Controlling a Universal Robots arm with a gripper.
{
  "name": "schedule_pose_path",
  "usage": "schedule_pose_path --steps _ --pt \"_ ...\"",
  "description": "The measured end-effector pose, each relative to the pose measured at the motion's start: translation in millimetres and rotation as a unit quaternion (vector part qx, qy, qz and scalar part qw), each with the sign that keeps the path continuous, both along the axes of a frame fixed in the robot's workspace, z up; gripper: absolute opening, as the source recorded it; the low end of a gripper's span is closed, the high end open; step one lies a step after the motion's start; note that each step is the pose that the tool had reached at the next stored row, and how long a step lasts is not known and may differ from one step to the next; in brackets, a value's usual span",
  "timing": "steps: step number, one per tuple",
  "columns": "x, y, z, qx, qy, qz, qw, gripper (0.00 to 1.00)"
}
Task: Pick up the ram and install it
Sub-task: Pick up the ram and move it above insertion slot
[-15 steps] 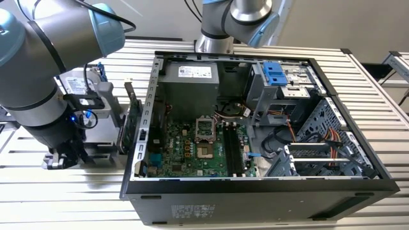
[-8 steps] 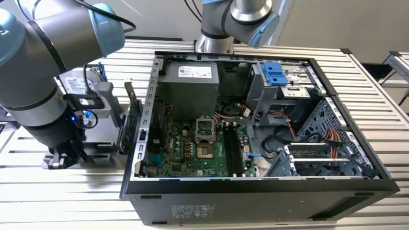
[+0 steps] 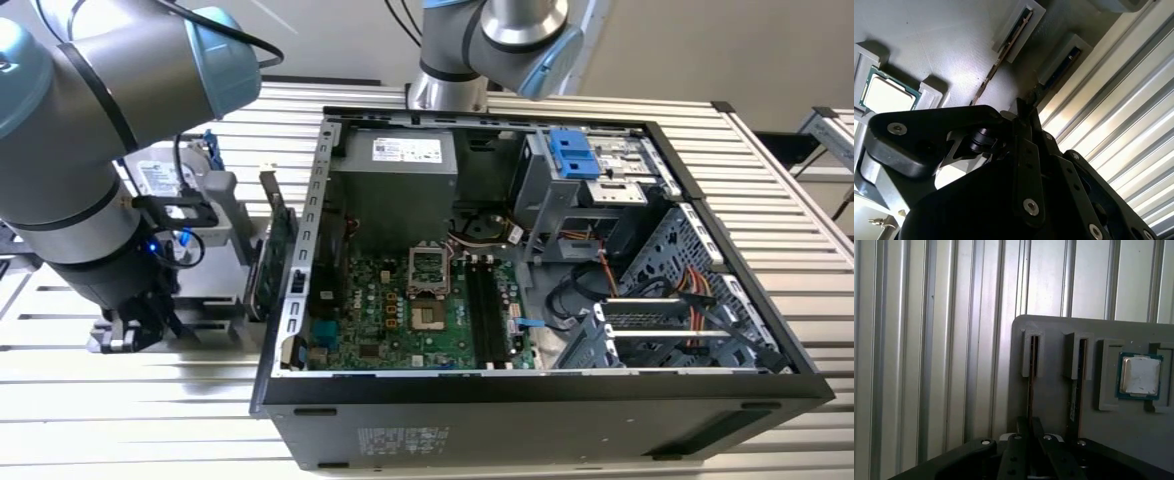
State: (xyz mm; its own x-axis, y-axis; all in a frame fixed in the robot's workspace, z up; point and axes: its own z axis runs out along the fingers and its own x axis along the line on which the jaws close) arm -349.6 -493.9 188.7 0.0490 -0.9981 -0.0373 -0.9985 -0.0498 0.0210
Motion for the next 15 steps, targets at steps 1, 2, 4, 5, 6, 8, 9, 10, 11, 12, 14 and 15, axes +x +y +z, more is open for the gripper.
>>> schedule_pose_path --steps 1,2,4,5,6,8,9,10,11,12,14,15 --pt "0.0 0.0 0.0 0.0000 0.0000 0.000 1.0000 0.00" --pt "0.0 0.0 0.0 0.0000 0.0000 0.001 1.0000 0.00" --pt "0.0 0.0 0.0 0.0000 0.0000 0.001 1.0000 0.00" --pt "0.0 0.0 0.0 0.0000 0.0000 0.002 1.0000 0.00" --pt "0.0 0.0 0.0 0.0000 0.0000 0.002 1.0000 0.00" --pt "0.0 0.0 0.0 0.0000 0.0000 0.003 1.0000 0.00" --pt "0.0 0.0 0.0 0.0000 0.0000 0.003 1.0000 0.00" --pt "0.0 0.0 0.0 0.0000 0.0000 0.004 1.0000 0.00" --pt "0.0 0.0 0.0 0.0000 0.0000 0.004 1.0000 0.00" --pt "0.0 0.0 0.0 0.0000 0.0000 0.004 1.0000 0.00" --pt "0.0 0.0 0.0 0.0000 0.0000 0.005 1.0000 0.00" --pt "0.0 0.0 0.0 0.0000 0.0000 0.005 1.0000 0.00"
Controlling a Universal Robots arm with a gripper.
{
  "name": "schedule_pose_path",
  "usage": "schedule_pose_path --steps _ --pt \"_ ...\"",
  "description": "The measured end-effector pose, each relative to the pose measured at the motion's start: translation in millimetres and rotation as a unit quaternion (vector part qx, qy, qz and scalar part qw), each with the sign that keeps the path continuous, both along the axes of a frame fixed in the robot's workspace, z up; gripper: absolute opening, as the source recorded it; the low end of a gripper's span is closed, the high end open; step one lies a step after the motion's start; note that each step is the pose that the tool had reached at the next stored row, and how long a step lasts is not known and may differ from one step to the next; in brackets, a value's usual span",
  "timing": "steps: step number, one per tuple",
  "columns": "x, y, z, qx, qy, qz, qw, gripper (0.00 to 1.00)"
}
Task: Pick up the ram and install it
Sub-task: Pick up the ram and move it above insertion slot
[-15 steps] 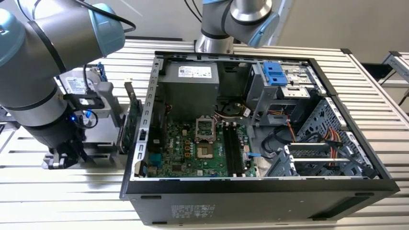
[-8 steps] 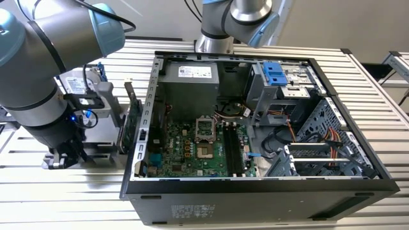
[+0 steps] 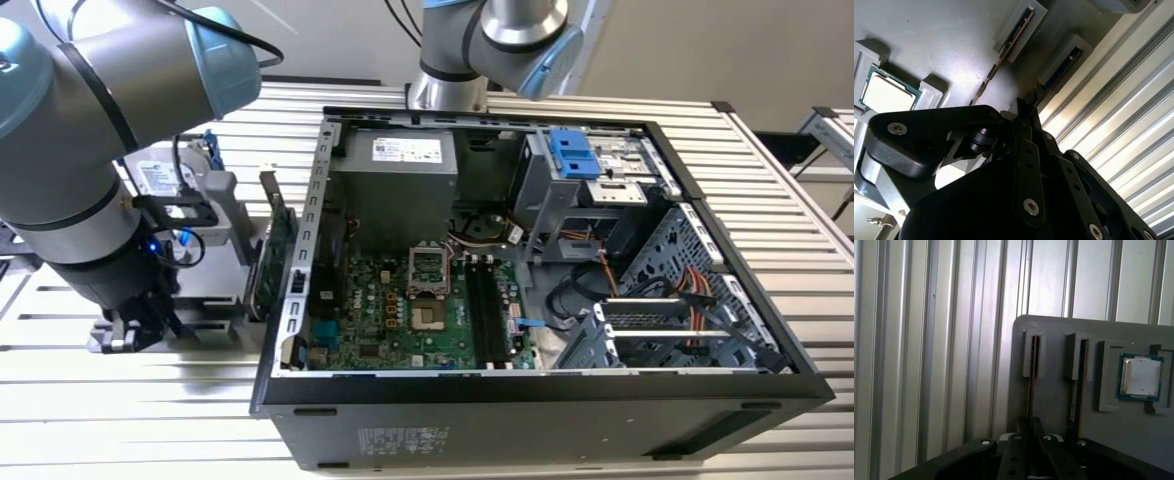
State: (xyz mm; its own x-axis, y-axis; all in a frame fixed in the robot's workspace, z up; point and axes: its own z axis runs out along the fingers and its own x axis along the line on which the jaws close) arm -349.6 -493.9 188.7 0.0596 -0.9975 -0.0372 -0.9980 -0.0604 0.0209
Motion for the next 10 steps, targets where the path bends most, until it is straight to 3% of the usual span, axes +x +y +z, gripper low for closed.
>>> schedule_pose_path --steps 10 --pt "0.0 0.0 7.8 0.0000 0.0001 0.000 1.0000 0.00"
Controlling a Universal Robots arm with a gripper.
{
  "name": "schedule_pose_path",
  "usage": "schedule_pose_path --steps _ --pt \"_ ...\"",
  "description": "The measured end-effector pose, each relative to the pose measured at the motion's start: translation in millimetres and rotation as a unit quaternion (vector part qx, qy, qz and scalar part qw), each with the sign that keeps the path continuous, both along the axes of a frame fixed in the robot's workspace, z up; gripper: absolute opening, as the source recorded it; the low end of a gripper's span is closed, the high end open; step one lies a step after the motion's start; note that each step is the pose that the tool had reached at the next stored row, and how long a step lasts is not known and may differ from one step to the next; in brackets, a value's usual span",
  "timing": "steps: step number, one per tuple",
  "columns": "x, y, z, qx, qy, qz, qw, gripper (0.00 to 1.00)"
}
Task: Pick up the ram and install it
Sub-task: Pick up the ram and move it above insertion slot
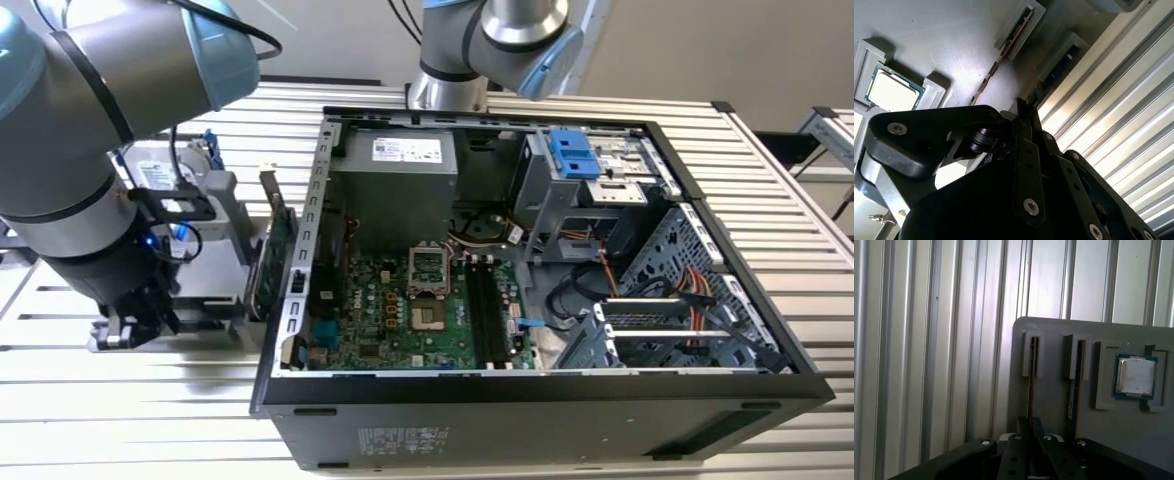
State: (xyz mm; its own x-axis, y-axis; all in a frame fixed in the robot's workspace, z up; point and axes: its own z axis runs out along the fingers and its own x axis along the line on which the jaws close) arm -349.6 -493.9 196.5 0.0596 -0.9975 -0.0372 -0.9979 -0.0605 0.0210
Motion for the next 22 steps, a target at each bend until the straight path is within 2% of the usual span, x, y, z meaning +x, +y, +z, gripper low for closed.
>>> schedule_pose_path --steps 22 --pt "0.0 0.0 22.2 0.0000 0.0000 -0.002 1.0000 0.00"
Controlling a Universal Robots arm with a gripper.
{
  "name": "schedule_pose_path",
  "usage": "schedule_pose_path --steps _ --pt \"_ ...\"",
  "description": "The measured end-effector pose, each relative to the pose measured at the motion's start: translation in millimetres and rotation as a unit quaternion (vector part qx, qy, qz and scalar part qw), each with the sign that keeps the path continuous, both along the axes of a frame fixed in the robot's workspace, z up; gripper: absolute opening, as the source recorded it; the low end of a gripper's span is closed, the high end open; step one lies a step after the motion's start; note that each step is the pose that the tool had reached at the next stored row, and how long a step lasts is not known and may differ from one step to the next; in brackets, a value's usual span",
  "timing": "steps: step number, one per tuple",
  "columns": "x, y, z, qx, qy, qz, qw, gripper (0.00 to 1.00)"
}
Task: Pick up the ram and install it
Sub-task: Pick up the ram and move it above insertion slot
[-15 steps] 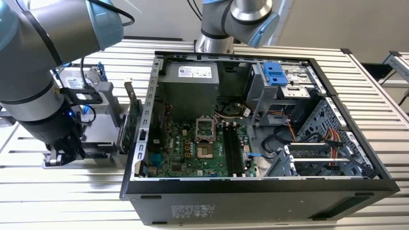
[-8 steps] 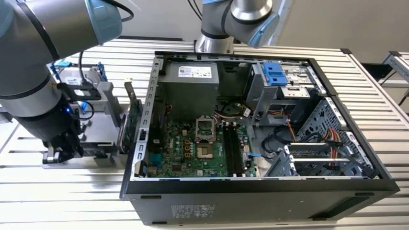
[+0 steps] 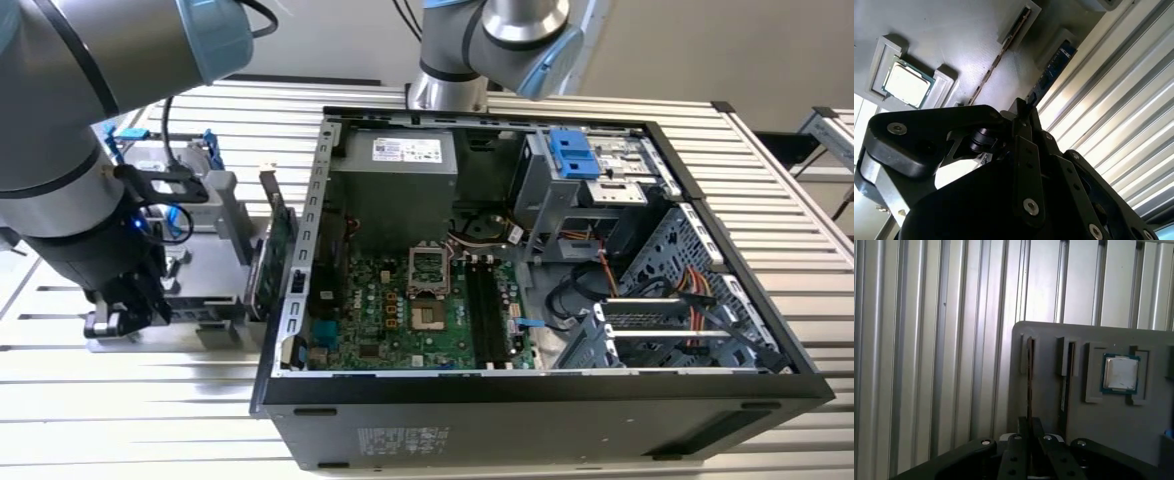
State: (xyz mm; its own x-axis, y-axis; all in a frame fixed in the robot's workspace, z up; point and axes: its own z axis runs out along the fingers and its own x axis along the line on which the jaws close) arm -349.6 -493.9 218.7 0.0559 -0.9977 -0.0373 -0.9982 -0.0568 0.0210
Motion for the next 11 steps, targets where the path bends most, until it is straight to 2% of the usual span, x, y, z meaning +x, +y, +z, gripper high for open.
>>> schedule_pose_path --steps 6,11 --pt "-0.1 0.0 4.4 0.0003 0.0000 -0.007 1.0000 0.00" --pt "-0.4 0.0 8.7 0.0009 -0.0002 -0.022 0.9998 0.00"
